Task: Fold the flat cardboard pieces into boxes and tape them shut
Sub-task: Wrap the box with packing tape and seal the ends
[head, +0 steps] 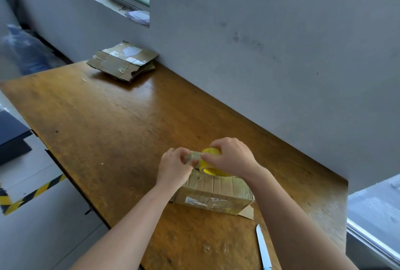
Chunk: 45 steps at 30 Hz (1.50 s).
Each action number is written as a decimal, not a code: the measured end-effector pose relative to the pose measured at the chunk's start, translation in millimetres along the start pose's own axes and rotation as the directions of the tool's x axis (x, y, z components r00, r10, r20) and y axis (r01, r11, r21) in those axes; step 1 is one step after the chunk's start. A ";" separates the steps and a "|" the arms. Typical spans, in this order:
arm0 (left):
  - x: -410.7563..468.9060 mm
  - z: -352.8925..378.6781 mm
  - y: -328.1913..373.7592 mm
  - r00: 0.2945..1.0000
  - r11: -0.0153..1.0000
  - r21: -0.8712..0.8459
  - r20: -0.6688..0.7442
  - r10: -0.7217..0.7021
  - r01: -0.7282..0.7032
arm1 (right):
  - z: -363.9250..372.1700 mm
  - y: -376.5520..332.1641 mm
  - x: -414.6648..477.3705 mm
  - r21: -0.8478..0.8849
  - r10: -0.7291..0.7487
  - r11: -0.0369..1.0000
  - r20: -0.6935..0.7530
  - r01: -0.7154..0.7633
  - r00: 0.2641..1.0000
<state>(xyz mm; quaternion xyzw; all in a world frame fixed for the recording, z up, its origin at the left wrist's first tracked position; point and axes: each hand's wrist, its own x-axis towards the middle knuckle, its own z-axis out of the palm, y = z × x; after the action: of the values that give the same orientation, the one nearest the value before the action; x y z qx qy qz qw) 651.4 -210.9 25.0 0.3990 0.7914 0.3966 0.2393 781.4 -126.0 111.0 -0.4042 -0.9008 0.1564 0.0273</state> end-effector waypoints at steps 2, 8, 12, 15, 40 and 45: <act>1.3 -0.4 1.5 0.999 0.995 0.088 -0.023 0.038 -0.036 | 0.4 0.2 0.1 0.005 0.001 1.000 0.003 -0.001 1.000; -0.3 0.1 6.5 0.996 0.992 0.094 -0.039 0.086 -0.082 | 0.2 -0.9 0.3 -0.003 0.002 1.000 0.005 -0.002 1.000; -0.8 3.5 14.3 0.995 0.998 0.010 -0.073 0.069 -0.069 | -2.8 -3.5 0.8 -0.012 -0.013 1.000 0.027 0.013 1.000; -4.0 3.5 14.0 0.995 0.999 -0.025 -0.099 0.022 -0.025 | -4.4 -2.8 0.2 0.019 -0.018 1.000 0.057 0.017 0.998; 10.2 4.0 -25.8 0.968 0.967 -0.065 -0.039 -0.250 0.247 | 5.5 -6.5 -0.3 0.111 -0.032 0.994 0.109 0.020 0.994; 13.7 6.8 -25.4 0.973 0.978 -0.020 0.111 -0.203 0.207 | 8.2 -8.7 1.3 0.082 -0.057 0.995 0.081 0.050 0.995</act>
<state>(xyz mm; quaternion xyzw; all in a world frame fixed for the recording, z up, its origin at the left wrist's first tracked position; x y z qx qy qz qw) 637.2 -206.0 -0.5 0.3324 0.8078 0.3597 0.3280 772.9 -132.5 105.8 -0.3717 -0.9047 0.2080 0.0099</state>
